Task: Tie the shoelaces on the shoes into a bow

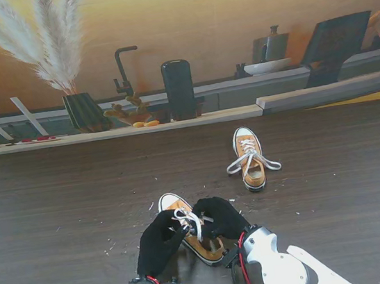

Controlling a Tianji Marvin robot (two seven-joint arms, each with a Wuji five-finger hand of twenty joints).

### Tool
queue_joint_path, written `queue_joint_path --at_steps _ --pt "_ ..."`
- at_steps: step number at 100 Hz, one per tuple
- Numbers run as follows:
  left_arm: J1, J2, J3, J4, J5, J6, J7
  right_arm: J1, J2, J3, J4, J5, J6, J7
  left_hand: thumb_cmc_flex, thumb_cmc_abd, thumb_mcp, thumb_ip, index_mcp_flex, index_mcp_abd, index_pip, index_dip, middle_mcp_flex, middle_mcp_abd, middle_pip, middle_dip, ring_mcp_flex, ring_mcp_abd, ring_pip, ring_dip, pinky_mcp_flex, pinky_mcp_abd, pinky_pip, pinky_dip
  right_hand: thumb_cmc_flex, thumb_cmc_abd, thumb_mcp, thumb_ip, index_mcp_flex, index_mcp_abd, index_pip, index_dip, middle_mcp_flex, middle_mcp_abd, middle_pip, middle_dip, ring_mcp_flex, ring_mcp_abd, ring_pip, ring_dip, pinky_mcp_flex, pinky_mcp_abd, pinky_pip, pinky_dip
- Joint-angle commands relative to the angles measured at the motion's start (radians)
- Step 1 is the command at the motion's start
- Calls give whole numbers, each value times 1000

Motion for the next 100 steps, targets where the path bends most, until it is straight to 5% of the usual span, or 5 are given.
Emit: queue_joint_path --at_steps 1,11,25,61,100 --pt "0 -4 6 -3 5 -3 -6 -3 1 -1 -3 0 -3 17 -68 4 -30 18 -34 20 -88 -56 -24 -1 11 -42 -6 -6 -5 31 -8 8 -2 24 19 -14 79 59 36 -84 39 37 17 2 10 -9 30 -11 4 -2 12 -2 28 -3" --pt "-4 -6 12 -1 4 -7 -2 -4 3 -3 -4 -9 -5 17 -106 36 -27 27 -13 38 -309 -195 -23 -3 29 -81 -5 -9 -6 32 -9 6 -3 25 20 -13 78 60 36 -85 38 36 18 2 8 -8 30 -11 4 -3 12 -2 28 -4" --pt "-9 -10 19 6 0 -22 4 -5 8 -2 -9 -13 -5 31 -75 2 -23 7 33 -24 -356 -246 5 -7 29 -62 -1 -16 -5 32 -9 2 -4 24 21 -12 77 60 37 -86 38 36 19 1 6 -7 29 -12 4 -3 12 -2 29 -5" --pt "-20 -16 31 15 -9 -28 15 0 11 -9 -7 -13 -10 46 86 -66 -86 -34 184 -177 -210 -212 101 -14 -8 1 25 -20 0 27 10 3 -4 12 22 -9 70 62 36 -88 36 34 21 1 2 -3 29 -13 4 -3 12 -2 30 -7" --pt "-26 -14 35 15 -11 -8 7 0 13 -8 -10 -17 -19 49 131 -46 -114 -35 213 -152 10 -66 100 -13 -18 26 25 -18 1 26 11 11 -6 9 23 -9 70 64 37 -88 36 34 22 0 -1 -1 29 -13 4 -3 11 -4 30 -9"
